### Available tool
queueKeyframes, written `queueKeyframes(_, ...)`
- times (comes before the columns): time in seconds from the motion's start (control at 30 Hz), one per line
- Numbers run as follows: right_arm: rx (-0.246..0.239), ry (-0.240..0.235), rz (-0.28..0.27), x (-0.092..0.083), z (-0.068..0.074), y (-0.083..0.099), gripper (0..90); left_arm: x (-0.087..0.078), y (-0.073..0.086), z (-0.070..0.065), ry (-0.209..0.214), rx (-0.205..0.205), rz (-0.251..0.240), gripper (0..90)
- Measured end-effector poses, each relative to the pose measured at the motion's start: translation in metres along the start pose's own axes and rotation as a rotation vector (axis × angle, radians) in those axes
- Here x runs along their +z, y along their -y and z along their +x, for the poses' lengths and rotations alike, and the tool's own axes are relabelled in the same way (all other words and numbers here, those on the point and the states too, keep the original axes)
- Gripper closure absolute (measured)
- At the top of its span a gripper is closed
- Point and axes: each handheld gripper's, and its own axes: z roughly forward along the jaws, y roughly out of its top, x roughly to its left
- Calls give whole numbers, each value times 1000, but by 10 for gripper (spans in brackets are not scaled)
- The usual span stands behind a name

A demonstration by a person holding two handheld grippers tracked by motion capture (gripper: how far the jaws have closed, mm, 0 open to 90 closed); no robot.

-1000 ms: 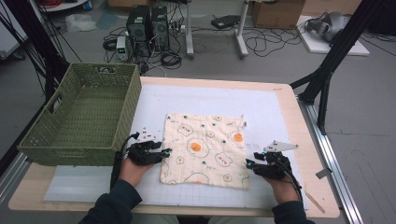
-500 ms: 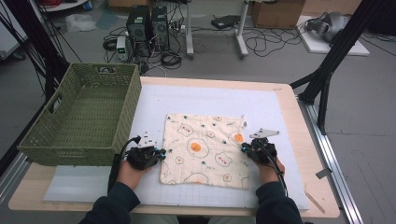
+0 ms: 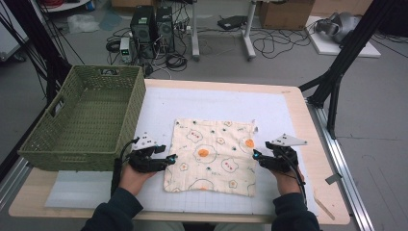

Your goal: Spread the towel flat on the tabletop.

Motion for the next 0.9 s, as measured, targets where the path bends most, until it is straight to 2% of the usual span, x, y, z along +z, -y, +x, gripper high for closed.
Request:
queueKeyframes(0.1,2,-10,-14,-6,1,-4,316,-2,-4,3,-26,-4,-52,327)
queueKeyframes(0.2,-15,-18,9,-10,4,-3,287,-4,-8,4,-38,-9,-102,270)
queueKeyframes(0.23,-18,-17,12,-11,4,-2,272,-4,-8,4,-38,-9,-102,251)
queueKeyframes(0.27,-23,-20,10,-12,5,0,263,-4,-9,4,-51,5,-120,209)
queueKeyframes(0.3,-23,-20,4,-14,5,1,252,-5,-9,5,-45,11,-129,182)
queueKeyframes(0.5,-20,-6,-28,-23,4,5,205,-8,-11,7,-32,18,-152,182)
queueKeyframes(0.7,-20,-1,-34,-22,1,6,125,-9,-12,8,-25,16,-161,183)
queueKeyframes(0.9,-45,-44,-43,-19,4,6,120,-8,-11,8,-16,17,-155,184)
